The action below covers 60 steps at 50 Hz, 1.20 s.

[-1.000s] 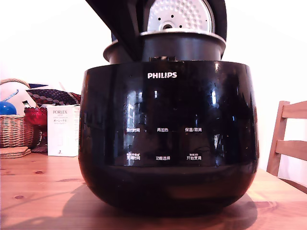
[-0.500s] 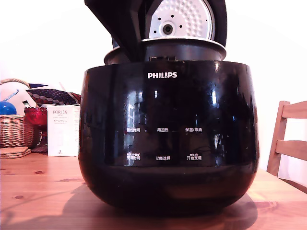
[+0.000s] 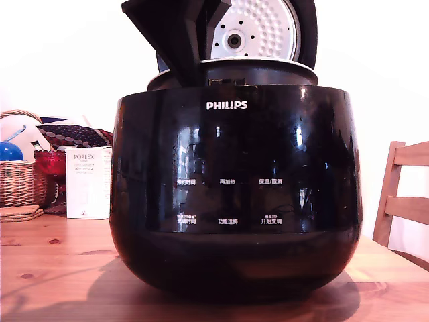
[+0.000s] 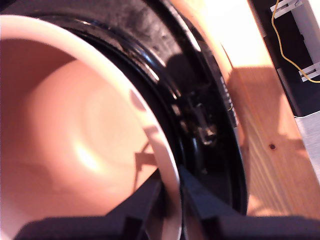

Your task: Place the pot you are holding inside the rice cooker

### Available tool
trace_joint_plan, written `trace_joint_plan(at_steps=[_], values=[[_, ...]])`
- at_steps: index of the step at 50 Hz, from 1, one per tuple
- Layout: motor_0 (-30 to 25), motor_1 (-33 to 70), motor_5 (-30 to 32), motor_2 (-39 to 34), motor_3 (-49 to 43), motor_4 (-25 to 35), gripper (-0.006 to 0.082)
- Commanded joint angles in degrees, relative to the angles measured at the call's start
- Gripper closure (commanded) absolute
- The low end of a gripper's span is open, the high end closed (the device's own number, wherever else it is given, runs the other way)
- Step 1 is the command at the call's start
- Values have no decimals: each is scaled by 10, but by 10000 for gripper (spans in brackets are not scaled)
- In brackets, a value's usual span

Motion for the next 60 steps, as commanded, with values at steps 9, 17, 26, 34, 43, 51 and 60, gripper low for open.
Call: trace_joint_plan(at_steps=[9,17,26,34,43,51,60], values=[[-17,6,2,8,-10,9,735],[-16,6,2,8,-8,1,670],[-16,6,2,8,-7,-9,670],[-12,6,2,11,-6,-17,667],[-7,6,1,18,-8,-22,667],[-5,6,1,41,-11,-28,667],[-5,6,-4,74,-29,-27,668]])
